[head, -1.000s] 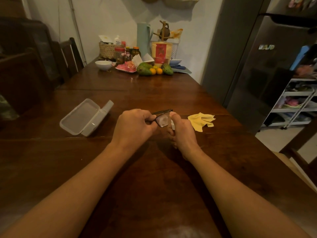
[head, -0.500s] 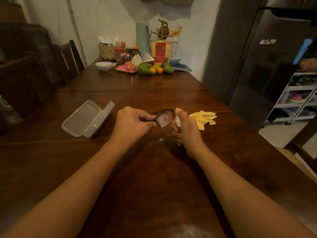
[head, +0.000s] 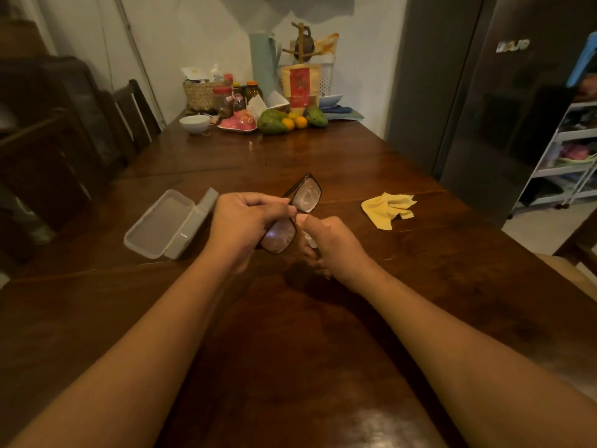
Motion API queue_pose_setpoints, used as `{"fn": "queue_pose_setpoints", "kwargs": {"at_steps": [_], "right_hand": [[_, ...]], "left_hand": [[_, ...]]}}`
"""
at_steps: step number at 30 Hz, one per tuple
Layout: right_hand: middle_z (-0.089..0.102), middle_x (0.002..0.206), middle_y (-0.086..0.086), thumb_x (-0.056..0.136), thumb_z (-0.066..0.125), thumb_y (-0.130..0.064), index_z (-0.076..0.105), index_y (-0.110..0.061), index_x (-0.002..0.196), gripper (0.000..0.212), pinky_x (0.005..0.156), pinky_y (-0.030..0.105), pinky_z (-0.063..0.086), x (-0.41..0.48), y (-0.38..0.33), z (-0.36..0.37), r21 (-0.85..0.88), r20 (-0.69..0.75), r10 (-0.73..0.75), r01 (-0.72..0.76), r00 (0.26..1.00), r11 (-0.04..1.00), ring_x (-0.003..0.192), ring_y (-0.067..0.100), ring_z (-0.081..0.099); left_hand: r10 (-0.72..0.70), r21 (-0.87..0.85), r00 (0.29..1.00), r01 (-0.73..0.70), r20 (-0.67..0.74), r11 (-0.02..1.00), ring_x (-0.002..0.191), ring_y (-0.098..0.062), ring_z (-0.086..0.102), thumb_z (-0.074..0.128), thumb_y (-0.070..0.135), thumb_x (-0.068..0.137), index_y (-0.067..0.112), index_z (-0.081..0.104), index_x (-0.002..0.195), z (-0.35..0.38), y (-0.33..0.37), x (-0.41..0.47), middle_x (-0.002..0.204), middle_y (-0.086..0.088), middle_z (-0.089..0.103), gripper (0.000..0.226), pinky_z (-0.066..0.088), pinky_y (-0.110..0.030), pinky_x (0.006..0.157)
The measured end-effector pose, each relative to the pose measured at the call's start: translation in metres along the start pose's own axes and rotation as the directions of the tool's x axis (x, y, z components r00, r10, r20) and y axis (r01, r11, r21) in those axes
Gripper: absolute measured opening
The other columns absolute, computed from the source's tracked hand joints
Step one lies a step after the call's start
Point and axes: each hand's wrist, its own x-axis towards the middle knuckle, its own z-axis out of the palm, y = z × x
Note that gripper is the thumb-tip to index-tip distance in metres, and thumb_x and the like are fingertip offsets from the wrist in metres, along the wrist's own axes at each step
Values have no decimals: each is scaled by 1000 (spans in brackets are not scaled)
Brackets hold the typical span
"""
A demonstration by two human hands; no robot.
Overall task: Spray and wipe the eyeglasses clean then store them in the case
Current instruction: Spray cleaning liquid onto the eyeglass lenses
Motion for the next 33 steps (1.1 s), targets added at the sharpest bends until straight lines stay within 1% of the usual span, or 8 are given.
{"fn": "queue_pose_setpoints", "kwargs": {"at_steps": [2, 6, 11, 14, 18, 23, 28, 33], "right_hand": [[31, 42, -1, 105, 40, -37, 42, -7, 57, 57, 40, 20, 22, 1, -1, 2, -2, -2, 21, -21, 1000, 1000, 33, 13, 26], [31, 41, -3, 105, 39, -29, 41, -10, 55, 54, 38, 17, 21, 1, -3, 3, -30, -41, 45, -46, 998, 998, 33, 11, 25], [31, 41, -5, 104, 42, -39, 40, -10, 56, 56, 39, 18, 21, 0, -5, 4, -4, -68, 78, -79, 995, 997, 34, 12, 25], [31, 41, -5, 105, 40, -36, 41, -9, 56, 56, 39, 18, 20, -1, -8, 4, -19, -46, 66, -67, 997, 998, 34, 12, 25], [30, 41, -5, 105, 38, -28, 42, -9, 58, 50, 39, 18, 20, -2, -10, 4, -55, -4, 86, -86, 996, 995, 33, 11, 25], [32, 40, -7, 105, 40, -37, 40, -11, 56, 55, 41, 20, 23, -2, -8, 4, -31, 12, 64, -63, 998, 998, 33, 11, 27], [33, 40, -7, 106, 38, -30, 40, -10, 56, 54, 40, 19, 23, 0, -6, 4, -32, 39, 46, -44, 998, 999, 34, 10, 27], [38, 45, -6, 89, 40, -58, 46, -13, 58, 55, 48, 27, 29, 3, 2, -7, 10, -13, 20, -20, 1000, 1000, 41, 13, 33]], "left_hand": [[-2, 8, 1000, 2, 0, 1000, 52, -7, 64, 80, 6, 71, 8, 78, 80, 1, 1, 0, 72, -9, 75, 9, 46, -18, 48], [-15, -11, 1000, 15, -2, 1000, 53, -8, 65, 79, 4, 70, 5, 77, 79, 3, 0, -1, 68, -6, 74, 10, 47, -20, 50], [-18, -38, 1000, 17, -13, 999, 37, -1, 53, 76, 1, 73, 0, 75, 83, 4, 3, -4, 65, -7, 69, 10, 40, -14, 40], [-22, -46, 1000, 21, -16, 999, 34, 0, 50, 75, 0, 74, -3, 74, 87, 6, 5, -7, 68, -11, 68, 13, 39, -13, 38], [-30, -25, 999, 29, -24, 999, 43, -4, 60, 78, 1, 71, -1, 75, 86, 4, 4, -5, 72, -9, 72, 15, 42, -15, 41], [-33, -41, 999, 32, -15, 999, 41, -1, 56, 77, 1, 73, -3, 74, 87, 4, 5, -6, 73, -10, 70, 15, 41, -14, 40], [-34, -38, 999, 33, -15, 999, 55, -9, 66, 79, 2, 71, -1, 75, 85, 3, 4, -5, 80, -12, 74, 15, 45, -17, 44], [-22, 33, 1000, 22, -16, 999, 73, -22, 72, 81, 10, 69, 9, 79, 79, -4, -2, 0, 80, -9, 77, 10, 53, -27, 59]]}}
